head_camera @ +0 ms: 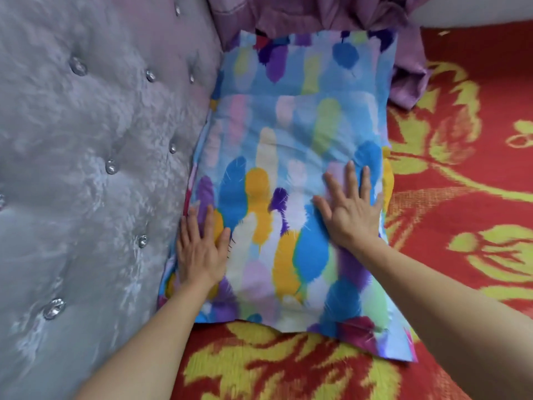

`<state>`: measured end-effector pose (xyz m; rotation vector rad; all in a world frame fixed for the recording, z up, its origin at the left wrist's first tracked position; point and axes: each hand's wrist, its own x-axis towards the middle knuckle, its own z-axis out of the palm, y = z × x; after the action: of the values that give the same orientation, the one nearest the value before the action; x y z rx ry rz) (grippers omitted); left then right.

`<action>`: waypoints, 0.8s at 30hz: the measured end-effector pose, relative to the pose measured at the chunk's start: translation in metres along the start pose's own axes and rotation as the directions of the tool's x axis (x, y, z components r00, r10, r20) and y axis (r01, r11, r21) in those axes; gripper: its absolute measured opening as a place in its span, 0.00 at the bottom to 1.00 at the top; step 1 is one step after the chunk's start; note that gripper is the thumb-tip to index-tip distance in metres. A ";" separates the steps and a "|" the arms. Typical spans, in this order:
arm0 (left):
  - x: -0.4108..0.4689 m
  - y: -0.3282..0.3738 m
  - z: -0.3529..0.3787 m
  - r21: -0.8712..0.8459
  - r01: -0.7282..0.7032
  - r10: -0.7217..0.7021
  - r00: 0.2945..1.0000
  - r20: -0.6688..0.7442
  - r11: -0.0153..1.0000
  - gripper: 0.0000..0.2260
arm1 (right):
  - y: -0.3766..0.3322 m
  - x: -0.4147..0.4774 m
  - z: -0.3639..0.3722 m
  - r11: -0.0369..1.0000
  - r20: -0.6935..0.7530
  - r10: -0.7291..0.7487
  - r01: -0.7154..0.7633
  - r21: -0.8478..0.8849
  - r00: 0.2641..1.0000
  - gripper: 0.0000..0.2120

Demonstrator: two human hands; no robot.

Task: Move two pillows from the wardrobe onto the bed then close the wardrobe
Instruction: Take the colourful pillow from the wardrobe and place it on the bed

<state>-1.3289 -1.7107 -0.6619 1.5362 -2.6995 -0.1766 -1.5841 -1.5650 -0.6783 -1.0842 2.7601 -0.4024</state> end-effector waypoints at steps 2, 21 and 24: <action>-0.005 -0.006 0.002 0.016 0.008 -0.009 0.999 0.034 1.000 0.31 | 0.004 -0.012 0.000 0.998 0.039 0.055 -0.055 -0.003 0.998 0.29; -0.255 -0.043 -0.157 0.030 0.107 -0.103 0.789 0.606 0.994 0.15 | -0.025 -0.293 -0.089 0.979 0.498 0.049 0.058 -0.197 0.866 0.22; -0.318 -0.064 -0.184 -0.050 0.142 -0.095 0.842 0.531 0.989 0.14 | -0.069 -0.356 -0.101 0.987 0.527 -0.043 0.119 -0.111 0.849 0.20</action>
<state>-1.0959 -1.4854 -0.4776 1.8549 -2.9166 -0.8296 -1.3042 -1.3504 -0.5467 -1.1393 2.2829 0.0820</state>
